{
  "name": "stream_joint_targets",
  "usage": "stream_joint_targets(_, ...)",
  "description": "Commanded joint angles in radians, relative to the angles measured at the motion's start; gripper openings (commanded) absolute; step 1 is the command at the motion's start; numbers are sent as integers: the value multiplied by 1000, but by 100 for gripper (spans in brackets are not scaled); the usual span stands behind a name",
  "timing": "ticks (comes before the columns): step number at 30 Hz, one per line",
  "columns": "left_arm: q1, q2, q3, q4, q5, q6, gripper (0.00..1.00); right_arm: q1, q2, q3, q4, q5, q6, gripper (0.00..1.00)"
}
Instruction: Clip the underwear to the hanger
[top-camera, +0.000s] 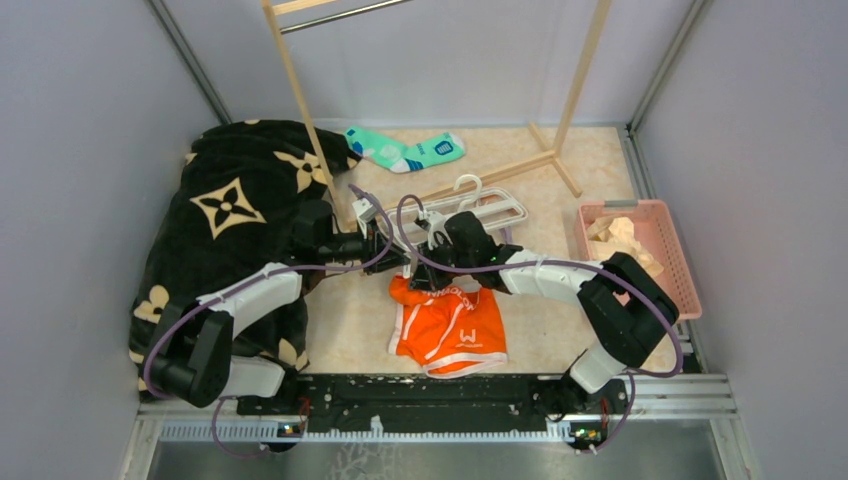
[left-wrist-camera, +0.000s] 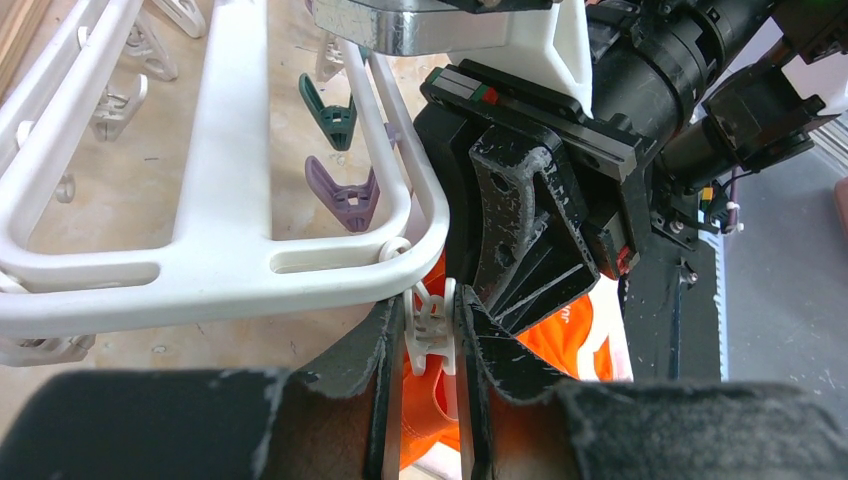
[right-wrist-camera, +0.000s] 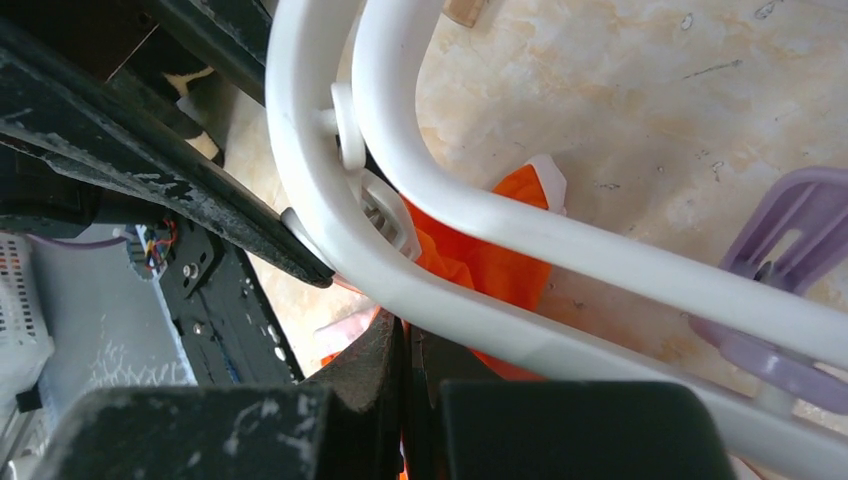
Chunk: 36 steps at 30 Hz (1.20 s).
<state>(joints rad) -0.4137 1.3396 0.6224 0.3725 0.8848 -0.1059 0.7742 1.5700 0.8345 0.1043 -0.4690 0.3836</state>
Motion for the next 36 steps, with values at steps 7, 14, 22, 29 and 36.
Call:
stream_joint_targets(7, -24, -17, 37, 25, 75, 9, 0, -9, 3, 55, 48, -46, 17, 0)
stream_joint_targets(14, -25, -17, 39, 25, 78, 8, 0, -10, 34, 60, 24, -5, 24, 0)
stream_joint_targets(22, -25, -20, 37, 25, 76, 7, 0, -9, 46, 33, 42, 4, 19, 0)
stream_joint_targets(29, -24, -29, 31, 36, 27, 4, 0, -1, 1, -39, 113, -29, -112, 0)
stream_joint_targets(36, -25, -3, 69, 75, -9, -20, 0, 40, -16, -167, 303, 73, -199, 0)
